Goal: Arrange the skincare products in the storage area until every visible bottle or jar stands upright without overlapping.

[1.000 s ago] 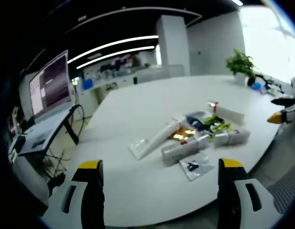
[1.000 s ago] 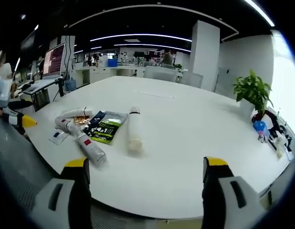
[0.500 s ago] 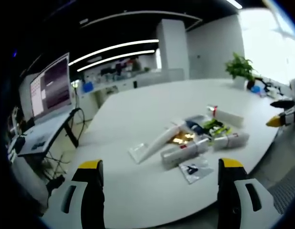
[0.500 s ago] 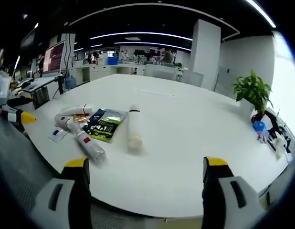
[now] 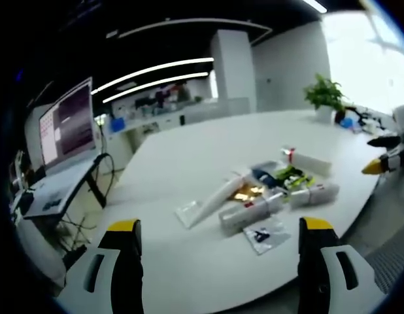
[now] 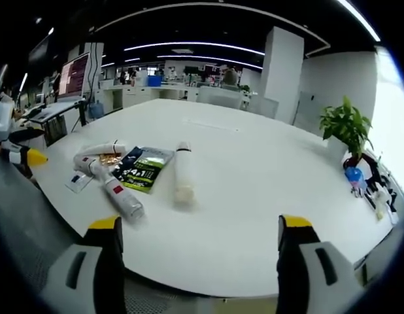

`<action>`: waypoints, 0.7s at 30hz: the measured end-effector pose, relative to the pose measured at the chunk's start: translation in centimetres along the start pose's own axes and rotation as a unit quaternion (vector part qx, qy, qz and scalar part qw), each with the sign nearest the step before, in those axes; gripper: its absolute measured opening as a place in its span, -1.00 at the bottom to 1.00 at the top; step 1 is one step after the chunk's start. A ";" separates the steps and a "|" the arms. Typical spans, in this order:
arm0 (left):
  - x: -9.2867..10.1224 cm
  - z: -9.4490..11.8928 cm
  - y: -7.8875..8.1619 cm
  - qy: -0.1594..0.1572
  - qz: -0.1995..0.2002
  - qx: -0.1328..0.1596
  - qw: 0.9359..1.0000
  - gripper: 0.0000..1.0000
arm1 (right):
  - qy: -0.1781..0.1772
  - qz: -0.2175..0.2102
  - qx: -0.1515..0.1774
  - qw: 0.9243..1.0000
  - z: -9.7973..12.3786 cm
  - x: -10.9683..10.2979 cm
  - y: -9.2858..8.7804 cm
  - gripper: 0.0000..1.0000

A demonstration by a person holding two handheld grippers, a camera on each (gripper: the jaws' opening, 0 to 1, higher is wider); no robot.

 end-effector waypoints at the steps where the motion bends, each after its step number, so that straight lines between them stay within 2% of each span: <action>1: 0.0 0.0 0.0 0.001 -0.001 0.001 1.000 0.94 | 0.001 -0.001 0.001 1.000 0.0 0.0 0.0 0.99; 7: 0.0 0.0 0.2 0.000 -0.002 0.006 1.000 0.94 | 0.001 0.005 -0.007 1.000 0.0 0.0 -0.2 0.99; 21: -0.1 0.1 0.2 -0.002 0.001 0.010 1.000 0.94 | 0.038 0.010 -0.034 0.999 0.1 -1.0 -0.4 0.99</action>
Point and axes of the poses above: the point that each gripper's makers call its tool centre point, and the gripper's own axes: z roughly backward along the fingers, x roughly to its right, y roughly out of its top, the point moved 4 cm from there along z, roughly backward along the fingers, and after that the axes turned 4 degrees about -z, right-handed, at the moved point
